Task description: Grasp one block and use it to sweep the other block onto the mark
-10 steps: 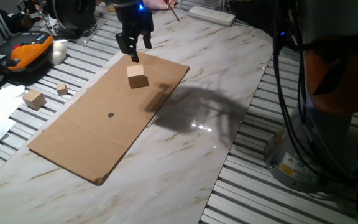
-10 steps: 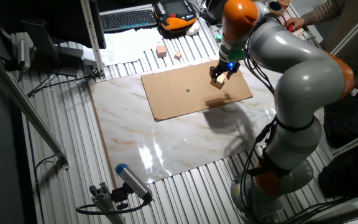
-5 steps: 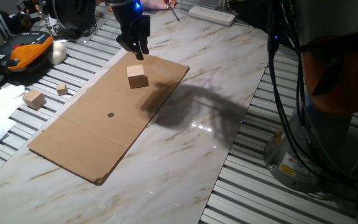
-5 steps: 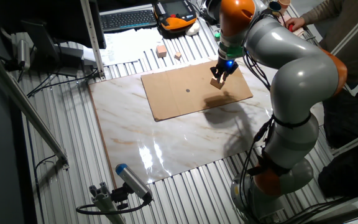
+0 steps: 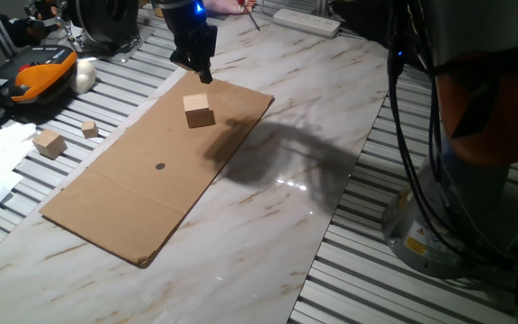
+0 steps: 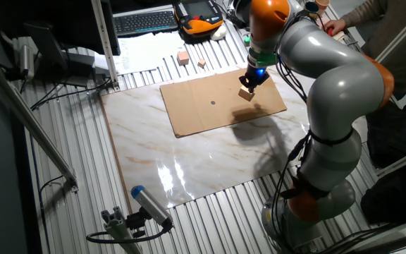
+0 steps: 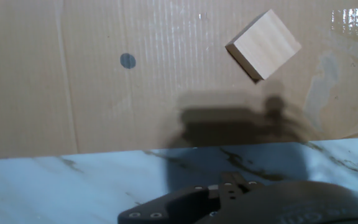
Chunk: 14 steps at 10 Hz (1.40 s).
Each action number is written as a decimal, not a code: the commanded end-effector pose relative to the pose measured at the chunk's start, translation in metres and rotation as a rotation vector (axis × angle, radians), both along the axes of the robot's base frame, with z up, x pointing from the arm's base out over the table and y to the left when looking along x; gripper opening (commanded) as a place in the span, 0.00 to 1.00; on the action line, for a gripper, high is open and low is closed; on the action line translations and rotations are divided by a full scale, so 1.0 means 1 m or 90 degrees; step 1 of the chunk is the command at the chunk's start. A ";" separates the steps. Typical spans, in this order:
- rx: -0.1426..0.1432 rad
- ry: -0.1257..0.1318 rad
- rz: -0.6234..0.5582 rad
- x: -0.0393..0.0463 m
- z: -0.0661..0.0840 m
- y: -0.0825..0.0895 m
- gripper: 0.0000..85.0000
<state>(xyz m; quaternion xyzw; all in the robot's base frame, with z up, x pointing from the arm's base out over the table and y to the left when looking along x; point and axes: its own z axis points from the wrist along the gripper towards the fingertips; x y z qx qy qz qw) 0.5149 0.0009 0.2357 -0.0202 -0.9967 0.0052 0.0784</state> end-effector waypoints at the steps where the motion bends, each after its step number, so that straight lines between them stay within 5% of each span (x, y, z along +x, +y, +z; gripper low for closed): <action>1: 0.000 -0.015 -0.011 0.0001 0.000 0.000 0.00; 2: -0.002 -0.033 -0.020 0.0002 0.001 0.000 0.00; 13: -0.003 -0.035 -0.032 0.0001 0.001 -0.001 0.00; 14: 0.015 -0.056 -0.053 0.0001 0.001 -0.001 0.00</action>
